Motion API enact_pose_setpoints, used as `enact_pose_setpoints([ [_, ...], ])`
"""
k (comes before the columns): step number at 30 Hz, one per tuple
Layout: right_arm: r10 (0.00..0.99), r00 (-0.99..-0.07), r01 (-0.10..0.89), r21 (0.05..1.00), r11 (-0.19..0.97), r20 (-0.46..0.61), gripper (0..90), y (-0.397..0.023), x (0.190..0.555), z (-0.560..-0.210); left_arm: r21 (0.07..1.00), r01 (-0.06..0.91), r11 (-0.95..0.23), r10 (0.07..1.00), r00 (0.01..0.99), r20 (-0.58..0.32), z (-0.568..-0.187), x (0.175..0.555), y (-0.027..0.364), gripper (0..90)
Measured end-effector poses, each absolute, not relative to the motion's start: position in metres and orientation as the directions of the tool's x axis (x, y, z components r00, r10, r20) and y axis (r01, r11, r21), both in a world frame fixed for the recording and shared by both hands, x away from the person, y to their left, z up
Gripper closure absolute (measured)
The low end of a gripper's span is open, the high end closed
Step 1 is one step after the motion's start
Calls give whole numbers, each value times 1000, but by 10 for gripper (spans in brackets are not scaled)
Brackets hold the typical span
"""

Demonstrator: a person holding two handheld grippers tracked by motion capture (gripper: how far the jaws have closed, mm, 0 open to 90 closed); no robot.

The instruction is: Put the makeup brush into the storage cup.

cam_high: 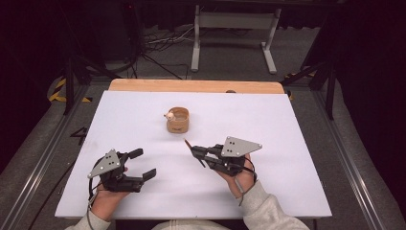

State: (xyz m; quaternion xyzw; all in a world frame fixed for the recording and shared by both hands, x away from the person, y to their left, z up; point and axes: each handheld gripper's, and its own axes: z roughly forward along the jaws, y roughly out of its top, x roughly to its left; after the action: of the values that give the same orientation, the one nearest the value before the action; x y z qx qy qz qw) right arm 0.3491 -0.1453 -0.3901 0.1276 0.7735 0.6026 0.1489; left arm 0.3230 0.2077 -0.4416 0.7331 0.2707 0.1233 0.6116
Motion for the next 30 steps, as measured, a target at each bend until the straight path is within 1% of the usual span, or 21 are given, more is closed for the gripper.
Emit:
enact_pose_setpoints([
  [2, 375, -923, 10, 973, 233, -80, 836, -144, 348, -392, 966, 233, -111, 543, 829, -138, -440, 323, 207, 111],
  [10, 370, -926, 12, 973, 231, -76, 836, -142, 349, -396, 969, 238, -65, 522, 836, -170, -427, 326, 202, 127],
  [19, 373, -925, 16, 972, 234, -75, 836, -141, 351, -398, 967, 241, -79, 488, 856, -173, -408, 334, 182, 148],
  [30, 378, -923, 13, 974, 227, -76, 835, -143, 351, -397, 967, 241, -87, 465, 868, -175, -396, 342, 163, 153],
])
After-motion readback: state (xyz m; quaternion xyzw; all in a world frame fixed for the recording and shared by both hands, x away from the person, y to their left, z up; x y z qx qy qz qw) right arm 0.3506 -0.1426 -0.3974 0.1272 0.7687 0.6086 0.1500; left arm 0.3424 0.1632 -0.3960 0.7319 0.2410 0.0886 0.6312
